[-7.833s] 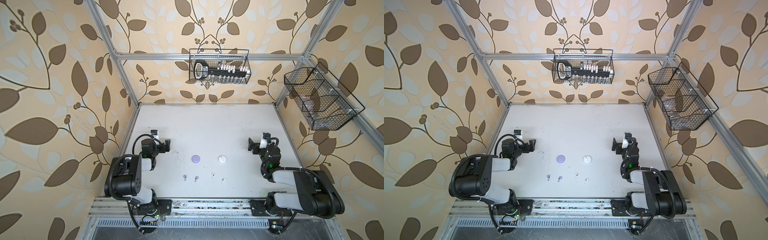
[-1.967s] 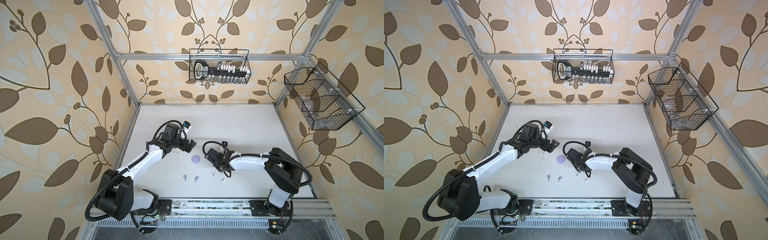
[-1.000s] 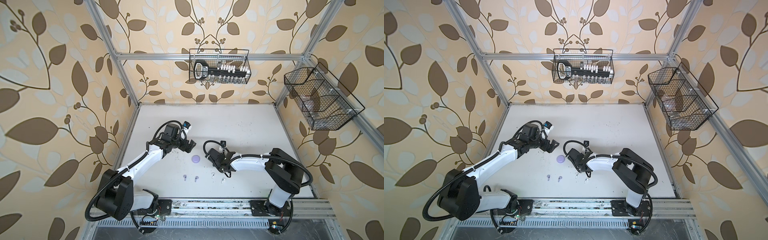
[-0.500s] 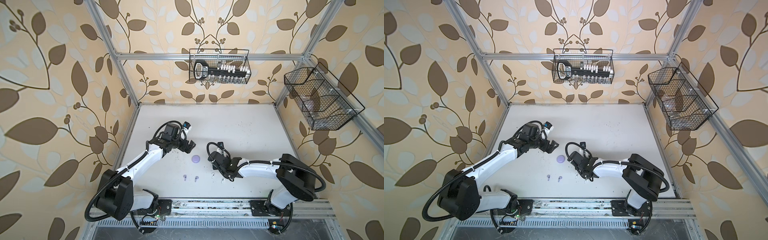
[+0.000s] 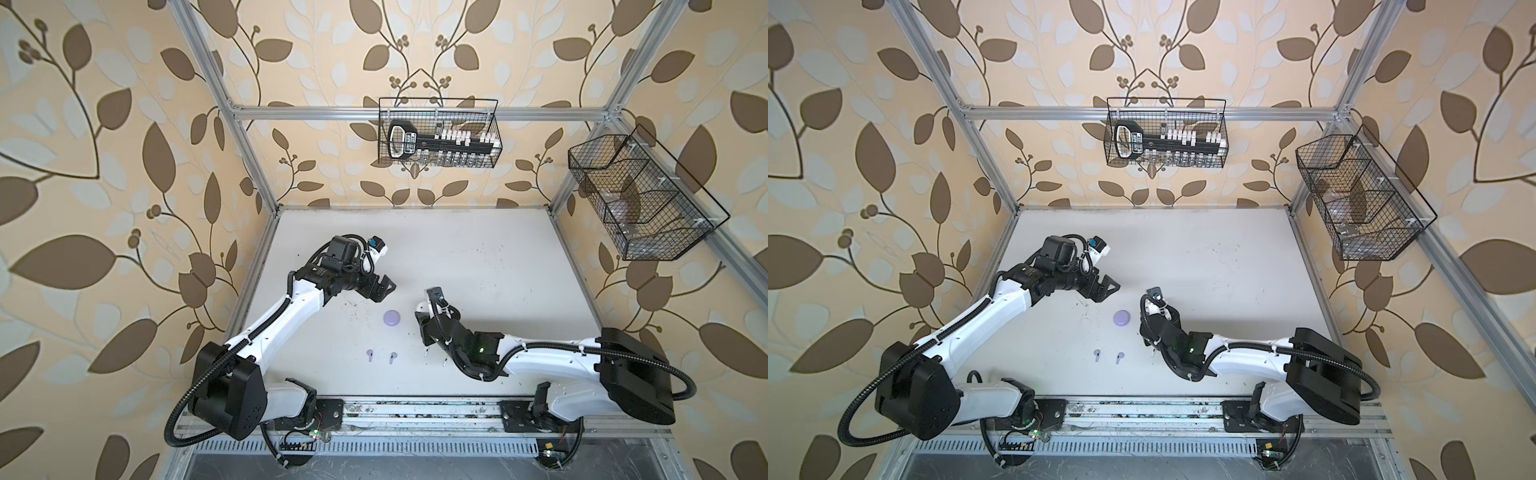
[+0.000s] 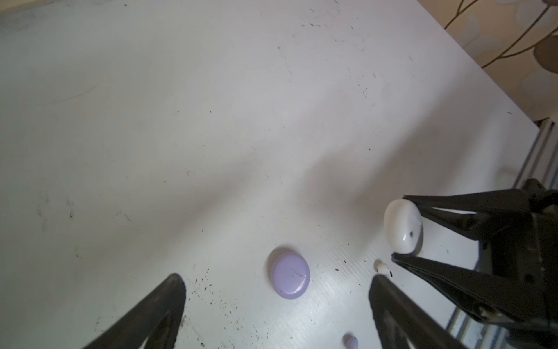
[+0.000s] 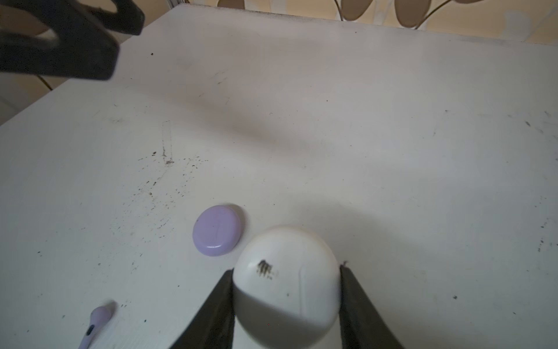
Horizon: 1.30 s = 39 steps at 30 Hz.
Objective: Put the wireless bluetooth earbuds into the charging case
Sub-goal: 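Lift the white case with the right gripper toward the left gripper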
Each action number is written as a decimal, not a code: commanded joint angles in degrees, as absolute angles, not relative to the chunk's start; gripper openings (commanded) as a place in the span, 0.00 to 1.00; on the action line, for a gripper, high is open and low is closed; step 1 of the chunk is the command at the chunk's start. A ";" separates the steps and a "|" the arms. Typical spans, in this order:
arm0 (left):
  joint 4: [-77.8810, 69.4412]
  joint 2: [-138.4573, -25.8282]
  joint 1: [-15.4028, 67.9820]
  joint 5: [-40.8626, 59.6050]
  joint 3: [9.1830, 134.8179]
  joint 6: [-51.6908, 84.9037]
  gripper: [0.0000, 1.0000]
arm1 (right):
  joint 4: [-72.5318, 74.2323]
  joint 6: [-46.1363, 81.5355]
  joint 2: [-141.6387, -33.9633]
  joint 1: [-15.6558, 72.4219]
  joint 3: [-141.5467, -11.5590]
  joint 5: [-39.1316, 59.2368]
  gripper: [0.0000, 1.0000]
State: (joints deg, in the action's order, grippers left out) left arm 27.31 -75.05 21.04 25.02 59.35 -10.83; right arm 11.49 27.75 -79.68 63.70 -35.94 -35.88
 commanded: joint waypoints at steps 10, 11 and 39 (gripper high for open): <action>45.37 -81.44 21.18 44.87 69.92 -17.84 0.88 | 15.90 21.68 -77.27 67.84 -37.71 -40.34 0.45; 45.73 -81.77 21.18 45.93 69.97 -17.84 0.88 | 16.06 21.38 -77.05 67.99 -37.80 -40.33 0.45; 56.72 -87.62 21.18 60.10 73.37 -24.02 0.74 | 16.88 16.15 -79.15 70.47 -43.92 -37.70 0.43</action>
